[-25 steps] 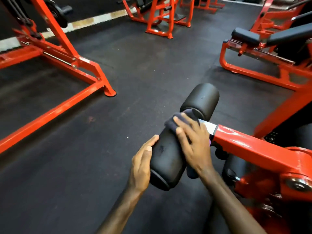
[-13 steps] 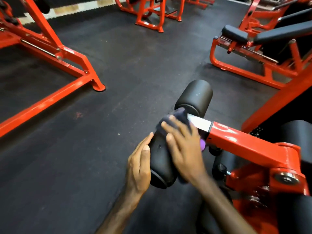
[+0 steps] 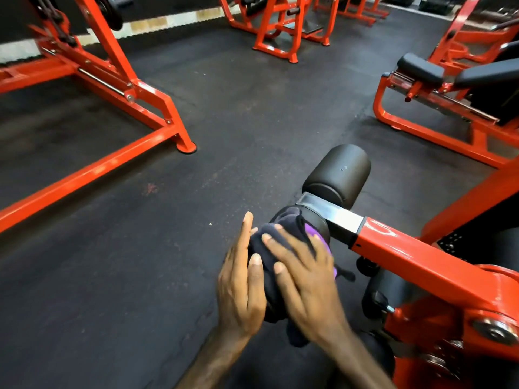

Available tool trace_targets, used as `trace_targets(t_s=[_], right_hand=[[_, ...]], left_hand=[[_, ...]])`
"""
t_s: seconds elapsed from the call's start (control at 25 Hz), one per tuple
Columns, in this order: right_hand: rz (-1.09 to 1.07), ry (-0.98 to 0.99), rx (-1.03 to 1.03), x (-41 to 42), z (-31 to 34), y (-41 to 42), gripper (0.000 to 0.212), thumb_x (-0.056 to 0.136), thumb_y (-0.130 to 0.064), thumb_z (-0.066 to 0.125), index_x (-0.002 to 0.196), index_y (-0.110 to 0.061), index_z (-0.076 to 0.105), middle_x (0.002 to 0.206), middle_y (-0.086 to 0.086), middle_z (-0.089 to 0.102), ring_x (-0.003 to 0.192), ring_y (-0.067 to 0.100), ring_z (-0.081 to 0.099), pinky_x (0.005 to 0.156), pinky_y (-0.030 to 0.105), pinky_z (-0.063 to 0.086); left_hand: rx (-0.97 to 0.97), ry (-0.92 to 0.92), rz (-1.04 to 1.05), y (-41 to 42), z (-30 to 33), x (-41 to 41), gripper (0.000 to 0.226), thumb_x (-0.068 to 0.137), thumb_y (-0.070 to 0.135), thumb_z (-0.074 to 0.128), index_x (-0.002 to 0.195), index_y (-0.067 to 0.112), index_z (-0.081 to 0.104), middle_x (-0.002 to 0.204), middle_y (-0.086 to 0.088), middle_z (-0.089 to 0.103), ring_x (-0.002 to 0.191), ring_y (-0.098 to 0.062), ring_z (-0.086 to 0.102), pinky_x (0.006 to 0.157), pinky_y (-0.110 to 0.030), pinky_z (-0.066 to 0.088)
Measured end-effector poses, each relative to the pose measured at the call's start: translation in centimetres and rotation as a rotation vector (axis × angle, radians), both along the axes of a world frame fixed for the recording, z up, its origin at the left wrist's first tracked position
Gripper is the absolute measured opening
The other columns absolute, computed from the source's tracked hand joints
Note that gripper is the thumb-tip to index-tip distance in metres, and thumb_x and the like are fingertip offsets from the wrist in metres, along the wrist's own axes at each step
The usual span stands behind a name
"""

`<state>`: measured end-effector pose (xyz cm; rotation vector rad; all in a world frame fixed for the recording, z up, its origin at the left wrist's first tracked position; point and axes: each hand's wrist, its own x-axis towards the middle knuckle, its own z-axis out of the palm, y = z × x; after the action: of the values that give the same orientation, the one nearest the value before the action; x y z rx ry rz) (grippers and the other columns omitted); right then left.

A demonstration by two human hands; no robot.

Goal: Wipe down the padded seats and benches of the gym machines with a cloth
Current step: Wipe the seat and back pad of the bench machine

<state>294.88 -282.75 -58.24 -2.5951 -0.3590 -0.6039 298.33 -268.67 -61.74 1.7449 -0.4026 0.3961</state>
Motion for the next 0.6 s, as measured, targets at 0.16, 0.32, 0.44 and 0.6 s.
trace_targets(t_s=[0.16,0.32,0.44,0.6], right_hand=[[-0.194,0.056,0.089,6.2,1.3,-5.0,0.044,0.112,-0.033,0.036,0.150,-0.029,0.056,0.161,-0.011,0.047,0.147,0.013,0.042,0.116,0.060,0.032],[0.006,0.037,-0.026,1.4,0.2,0.4,0.043,0.110,-0.029,0.042,0.151,-0.029,0.056,0.163,-0.012,0.043,0.152,0.013,0.036,0.123,0.056,0.025],[0.076,0.041,-0.063,2.9,0.2,-3.0,0.044,0.110,-0.030,0.040,0.152,-0.031,0.054,0.163,-0.016,0.043,0.152,0.013,0.038,0.120,0.058,0.027],[-0.159,0.065,0.101,5.9,1.3,-3.3,0.041,0.110,-0.029,0.039,0.146,-0.030,0.060,0.158,-0.017,0.049,0.146,0.013,0.044,0.118,0.060,0.029]], left_hand=[[-0.501,0.472,0.174,-0.9,-1.8,0.0,0.043,0.114,0.037,0.033,0.146,0.026,0.060,0.152,0.010,0.058,0.140,-0.013,0.055,0.119,-0.042,0.040],[-0.615,0.622,0.206,-1.3,-2.9,0.2,0.042,0.108,0.034,0.040,0.115,0.017,0.078,0.120,-0.002,0.078,0.120,-0.024,0.070,0.100,-0.030,0.053],[-0.502,0.473,0.202,-1.3,-3.3,0.1,0.050,0.106,0.039,0.034,0.123,0.015,0.074,0.125,0.000,0.076,0.125,-0.022,0.067,0.109,-0.045,0.050],[-0.367,0.354,0.194,-1.0,-3.0,-0.5,0.045,0.110,0.030,0.030,0.132,0.021,0.068,0.134,0.005,0.070,0.131,-0.022,0.062,0.111,-0.046,0.048]])
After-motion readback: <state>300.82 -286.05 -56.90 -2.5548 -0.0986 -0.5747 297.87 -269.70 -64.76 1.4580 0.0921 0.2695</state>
